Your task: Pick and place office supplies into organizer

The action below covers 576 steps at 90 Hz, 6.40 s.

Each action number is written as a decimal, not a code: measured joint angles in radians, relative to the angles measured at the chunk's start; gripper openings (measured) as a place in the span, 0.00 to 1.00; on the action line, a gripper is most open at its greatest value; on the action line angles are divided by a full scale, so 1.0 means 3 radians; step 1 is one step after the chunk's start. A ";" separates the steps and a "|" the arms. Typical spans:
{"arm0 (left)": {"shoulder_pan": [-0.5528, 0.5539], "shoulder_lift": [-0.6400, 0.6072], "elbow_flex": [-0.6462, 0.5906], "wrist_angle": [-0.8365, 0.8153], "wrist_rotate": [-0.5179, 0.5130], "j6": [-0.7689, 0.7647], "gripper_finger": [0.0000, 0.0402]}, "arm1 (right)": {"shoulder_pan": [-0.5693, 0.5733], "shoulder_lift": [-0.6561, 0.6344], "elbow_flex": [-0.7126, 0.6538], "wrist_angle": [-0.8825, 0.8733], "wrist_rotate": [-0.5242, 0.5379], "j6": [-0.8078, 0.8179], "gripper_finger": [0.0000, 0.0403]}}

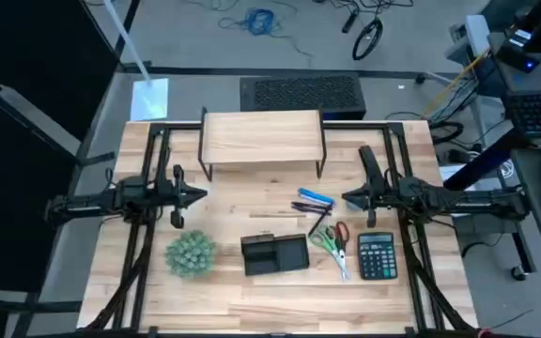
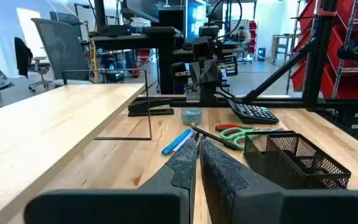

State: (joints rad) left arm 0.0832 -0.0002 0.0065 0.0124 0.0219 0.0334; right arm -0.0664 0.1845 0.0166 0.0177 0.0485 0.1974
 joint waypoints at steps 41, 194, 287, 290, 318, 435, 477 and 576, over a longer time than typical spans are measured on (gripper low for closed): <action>0.0000 0.0000 0.0000 0.0001 0.0000 0.0000 0.03 | -0.0001 0.0000 0.0001 0.0000 -0.0001 0.0000 0.00; 0.0001 0.0000 0.0000 0.0000 0.0000 -0.0001 0.03 | 0.0001 0.0001 0.0000 0.0001 0.0010 -0.0111 0.00; 0.0000 0.0000 0.0000 0.0001 0.0000 -0.0001 0.03 | 0.0002 0.0001 0.0001 0.0059 0.0022 0.0261 0.00; -0.0001 0.0000 -0.0001 0.0001 0.0000 0.0000 0.03 | 0.0002 0.0001 0.0001 0.0058 0.0022 0.0260 0.00; 0.0001 0.0000 0.0001 0.0001 0.0000 0.0000 0.03 | 0.0003 0.0001 0.0032 0.0192 -0.0008 0.0254 0.00; 0.0000 0.0000 -0.0001 0.0001 0.0000 0.0000 0.03 | 0.0371 0.1896 0.2226 -0.3312 -0.0858 0.0676 0.00; -0.0001 0.0000 -0.0001 0.0001 0.0000 -0.0001 0.03 | 0.0653 0.2190 0.2228 -0.3756 -0.0853 0.0705 0.02; 0.0000 0.0000 -0.0001 0.0001 0.0000 0.0000 0.03 | 0.0752 0.2465 0.1774 -0.3377 -0.0969 0.0876 0.52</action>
State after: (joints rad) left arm 0.0832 -0.0002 0.0063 0.0128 0.0219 0.0334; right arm 0.1593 0.9241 0.5488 -0.9954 -0.2421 0.4603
